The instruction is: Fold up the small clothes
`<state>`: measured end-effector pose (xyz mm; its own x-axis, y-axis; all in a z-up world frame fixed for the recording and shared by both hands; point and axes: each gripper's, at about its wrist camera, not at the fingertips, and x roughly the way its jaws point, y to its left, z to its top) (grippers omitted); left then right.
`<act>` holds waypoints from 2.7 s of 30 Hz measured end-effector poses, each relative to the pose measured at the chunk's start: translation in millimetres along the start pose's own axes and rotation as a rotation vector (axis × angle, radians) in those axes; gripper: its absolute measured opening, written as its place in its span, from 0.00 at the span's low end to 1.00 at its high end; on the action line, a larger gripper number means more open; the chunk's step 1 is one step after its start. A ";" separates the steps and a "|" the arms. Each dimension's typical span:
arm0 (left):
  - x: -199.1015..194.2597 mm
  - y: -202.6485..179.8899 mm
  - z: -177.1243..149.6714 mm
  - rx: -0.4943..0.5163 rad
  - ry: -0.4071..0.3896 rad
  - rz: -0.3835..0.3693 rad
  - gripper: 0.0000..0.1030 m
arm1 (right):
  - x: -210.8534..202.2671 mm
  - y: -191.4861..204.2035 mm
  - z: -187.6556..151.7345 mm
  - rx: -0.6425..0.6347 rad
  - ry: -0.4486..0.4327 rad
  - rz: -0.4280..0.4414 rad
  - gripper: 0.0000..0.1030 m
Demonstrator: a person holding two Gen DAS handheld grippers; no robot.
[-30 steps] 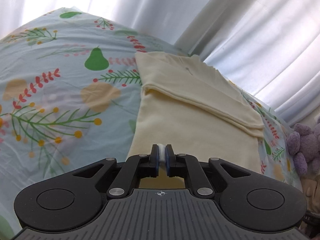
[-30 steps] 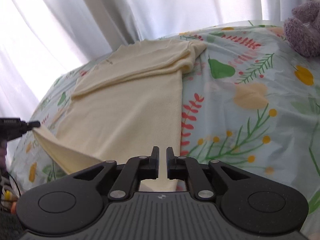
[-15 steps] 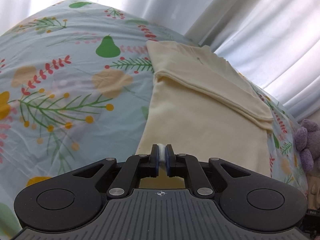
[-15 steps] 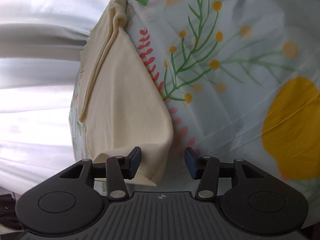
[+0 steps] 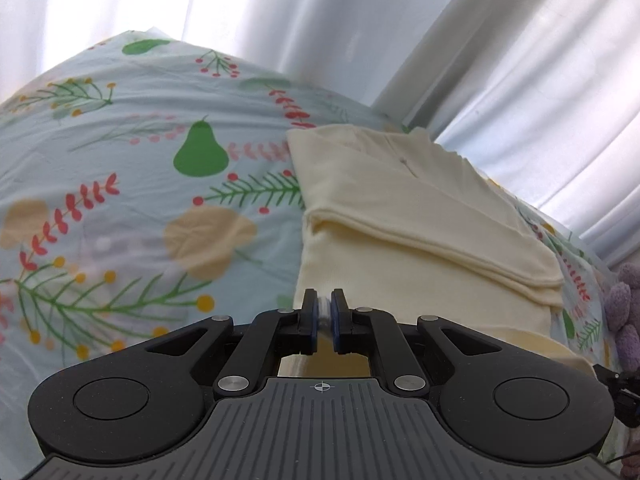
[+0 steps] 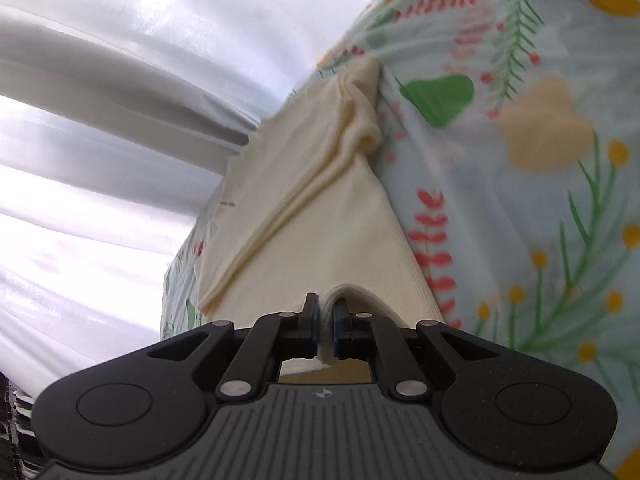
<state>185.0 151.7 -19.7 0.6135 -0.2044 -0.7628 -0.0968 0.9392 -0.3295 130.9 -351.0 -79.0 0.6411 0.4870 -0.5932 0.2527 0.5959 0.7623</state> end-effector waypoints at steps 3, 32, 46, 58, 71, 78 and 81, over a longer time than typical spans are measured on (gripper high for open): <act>20.5 3.1 10.0 -0.018 -0.002 0.022 0.09 | 19.7 13.4 21.7 -0.076 -0.058 -0.035 0.06; 65.1 -6.8 -3.1 0.164 0.040 0.066 0.10 | 85.4 53.2 3.3 -0.789 -0.034 -0.333 0.07; 43.6 -56.7 74.1 0.273 -0.191 0.044 0.09 | 69.9 97.7 55.3 -0.749 -0.223 -0.255 0.06; 135.9 -55.2 80.5 0.258 -0.022 -0.025 0.29 | 139.2 65.8 104.8 -0.614 -0.064 -0.340 0.12; 126.9 -67.2 82.4 0.376 -0.023 0.073 0.09 | 138.8 85.1 83.1 -0.786 -0.034 -0.414 0.07; 110.6 -85.7 132.8 0.359 -0.163 0.039 0.09 | 129.9 113.3 101.2 -0.821 -0.131 -0.386 0.06; 121.7 -97.1 151.3 0.364 -0.198 0.070 0.09 | 139.0 124.3 117.2 -0.820 -0.179 -0.403 0.06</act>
<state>387.7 77.4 3.6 0.7578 -0.1132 -0.6426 0.1181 0.9924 -0.0356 336.3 -284.1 -36.3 0.7356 0.0797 -0.6727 -0.0662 0.9968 0.0457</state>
